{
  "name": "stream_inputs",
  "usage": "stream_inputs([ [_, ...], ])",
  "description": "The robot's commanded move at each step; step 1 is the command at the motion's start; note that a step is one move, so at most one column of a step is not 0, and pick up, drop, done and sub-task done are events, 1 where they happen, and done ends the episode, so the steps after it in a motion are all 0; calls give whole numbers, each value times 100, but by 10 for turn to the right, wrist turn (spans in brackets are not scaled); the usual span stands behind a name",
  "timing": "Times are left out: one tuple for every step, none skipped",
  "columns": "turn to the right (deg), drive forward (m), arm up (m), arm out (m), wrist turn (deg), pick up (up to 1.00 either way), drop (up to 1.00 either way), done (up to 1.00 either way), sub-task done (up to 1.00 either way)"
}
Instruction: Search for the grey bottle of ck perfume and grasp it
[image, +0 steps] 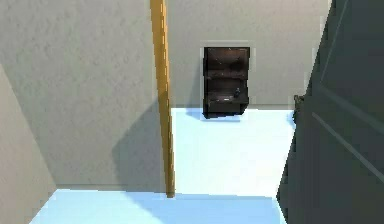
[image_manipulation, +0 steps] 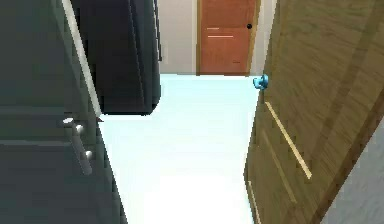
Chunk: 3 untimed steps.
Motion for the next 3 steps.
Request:
stream_inputs([
  [120, 0, 0, 0, 0, 0, 0, 0, 0],
  [0, 100, 0, 0, 0, 0, 0, 0, 0],
  [0, 90, 0, 0, 0, 0, 0, 0, 0],
])
